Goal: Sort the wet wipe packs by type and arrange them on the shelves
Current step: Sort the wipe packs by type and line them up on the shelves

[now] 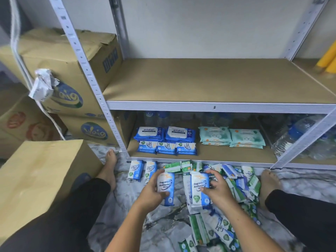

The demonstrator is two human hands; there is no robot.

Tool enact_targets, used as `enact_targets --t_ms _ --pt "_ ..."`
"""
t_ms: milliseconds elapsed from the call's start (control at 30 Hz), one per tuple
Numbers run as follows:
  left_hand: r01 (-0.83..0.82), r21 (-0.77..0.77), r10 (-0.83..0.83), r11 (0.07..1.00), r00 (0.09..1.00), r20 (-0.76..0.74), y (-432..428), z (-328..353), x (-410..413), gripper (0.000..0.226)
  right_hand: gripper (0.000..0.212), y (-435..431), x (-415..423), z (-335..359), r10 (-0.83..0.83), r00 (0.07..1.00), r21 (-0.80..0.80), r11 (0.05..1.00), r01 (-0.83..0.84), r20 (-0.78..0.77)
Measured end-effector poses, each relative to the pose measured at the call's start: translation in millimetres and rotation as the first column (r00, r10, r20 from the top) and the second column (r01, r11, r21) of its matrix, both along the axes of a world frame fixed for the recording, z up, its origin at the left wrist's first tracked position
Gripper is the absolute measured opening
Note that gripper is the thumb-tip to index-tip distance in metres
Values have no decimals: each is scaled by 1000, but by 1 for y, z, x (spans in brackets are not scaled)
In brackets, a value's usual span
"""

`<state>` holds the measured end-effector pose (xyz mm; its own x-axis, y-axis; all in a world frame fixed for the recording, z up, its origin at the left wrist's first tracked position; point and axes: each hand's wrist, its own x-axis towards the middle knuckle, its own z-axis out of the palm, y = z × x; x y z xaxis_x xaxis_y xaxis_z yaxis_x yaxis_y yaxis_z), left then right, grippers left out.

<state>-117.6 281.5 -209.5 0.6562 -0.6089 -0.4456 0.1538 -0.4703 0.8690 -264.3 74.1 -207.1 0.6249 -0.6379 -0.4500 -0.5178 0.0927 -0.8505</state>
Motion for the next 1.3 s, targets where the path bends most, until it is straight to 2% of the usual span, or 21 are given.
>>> enact_targets --t_ms 100,267,400,567,700,933,1033,1133,1200,1300 --pt "-11 79 10 997 1000 15 10 -10 6 68 55 4 8 -7 22 999 3 1000 -22 -29" --pt "36 251 -57 967 996 75 26 -23 34 68 53 22 31 -20 41 998 49 998 -38 -54" --pt "-18 379 -19 925 996 93 45 -49 74 65 54 45 59 -42 44 997 76 996 -39 -65" --pt "12 508 -80 861 990 113 65 -87 119 53 60 71 97 -95 80 988 123 990 -64 -130" --pt "-13 573 -69 819 990 121 79 -140 156 45 61 92 127 -153 83 975 133 990 -55 -207" --pt "-170 499 145 849 985 89 89 -228 185 57 62 125 179 -240 18 965 136 991 19 -263" --pt "-256 436 235 863 967 102 89 -245 183 58 58 133 187 -253 -20 968 57 998 35 -250" --pt "-309 357 252 882 947 197 89 -253 178 66 59 141 191 -261 -28 965 -4 1000 28 -261" --pt "-313 351 236 883 940 247 88 -250 178 67 64 141 192 -264 -31 970 -136 991 -2 -242" --pt "-353 319 319 880 935 155 84 -244 177 66 65 139 193 -265 -29 969 -212 977 -25 -245"
